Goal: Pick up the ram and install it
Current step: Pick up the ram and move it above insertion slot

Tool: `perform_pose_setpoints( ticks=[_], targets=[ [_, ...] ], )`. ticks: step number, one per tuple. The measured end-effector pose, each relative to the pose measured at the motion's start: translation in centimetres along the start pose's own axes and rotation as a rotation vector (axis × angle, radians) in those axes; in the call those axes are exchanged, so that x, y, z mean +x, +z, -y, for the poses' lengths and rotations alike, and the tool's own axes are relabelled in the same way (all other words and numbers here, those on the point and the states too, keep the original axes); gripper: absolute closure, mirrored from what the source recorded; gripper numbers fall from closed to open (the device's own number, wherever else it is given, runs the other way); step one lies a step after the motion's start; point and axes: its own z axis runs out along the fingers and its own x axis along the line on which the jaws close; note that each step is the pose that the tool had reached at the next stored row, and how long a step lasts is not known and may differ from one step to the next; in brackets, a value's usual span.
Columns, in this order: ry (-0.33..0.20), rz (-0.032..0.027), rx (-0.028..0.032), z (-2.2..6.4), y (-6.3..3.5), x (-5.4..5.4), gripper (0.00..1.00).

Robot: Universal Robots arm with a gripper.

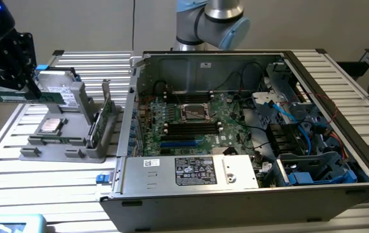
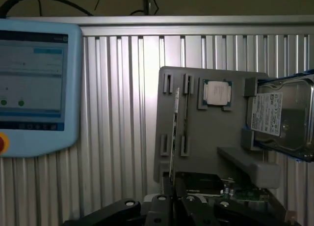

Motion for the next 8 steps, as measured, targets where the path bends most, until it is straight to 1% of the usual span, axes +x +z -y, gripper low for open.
perform_pose_setpoints(
  ticks=[2,4,8],
  targets=[
    [0.0,0.0019,-0.0004,0.79,-0.92,0.1,0.86],
    [0.0,0.0025,-0.0022,1.55,-1.73,0.1,0.86],
    [0.0,0.0023,-0.0092,3.0,-2.86,0.1,0.86]
  ],
)
